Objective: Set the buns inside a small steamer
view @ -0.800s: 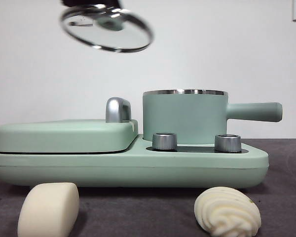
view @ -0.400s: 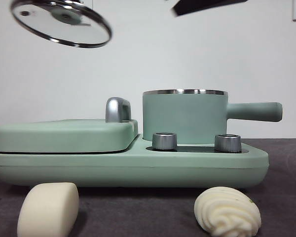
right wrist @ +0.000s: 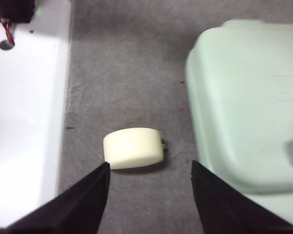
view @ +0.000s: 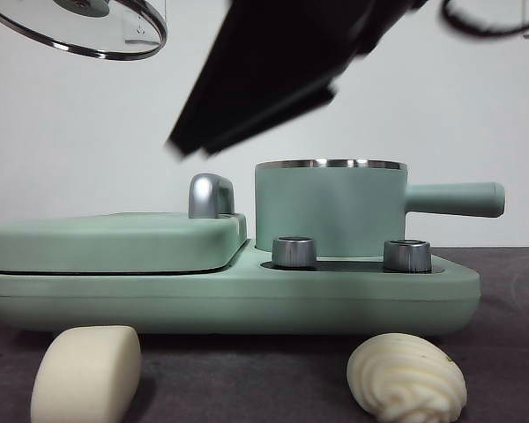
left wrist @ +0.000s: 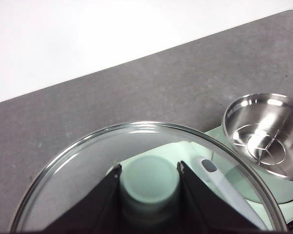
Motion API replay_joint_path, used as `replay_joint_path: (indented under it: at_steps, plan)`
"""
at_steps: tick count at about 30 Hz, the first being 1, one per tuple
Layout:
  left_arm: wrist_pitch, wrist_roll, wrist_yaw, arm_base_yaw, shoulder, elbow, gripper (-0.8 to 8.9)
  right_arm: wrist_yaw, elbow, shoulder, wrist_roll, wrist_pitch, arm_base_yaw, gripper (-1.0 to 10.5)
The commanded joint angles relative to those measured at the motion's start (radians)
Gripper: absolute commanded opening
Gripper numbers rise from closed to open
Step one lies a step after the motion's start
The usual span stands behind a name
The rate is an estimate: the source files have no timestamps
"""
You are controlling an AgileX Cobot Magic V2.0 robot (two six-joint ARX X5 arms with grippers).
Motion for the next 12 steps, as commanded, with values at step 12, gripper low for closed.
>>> replay_joint_path:
  at_steps: [12]
  plan:
    - [0.016,0.005,0.000,0.002,0.001,0.018,0.15,0.001,0.017,0.250,-0.008,0.157,0.084,3.9]
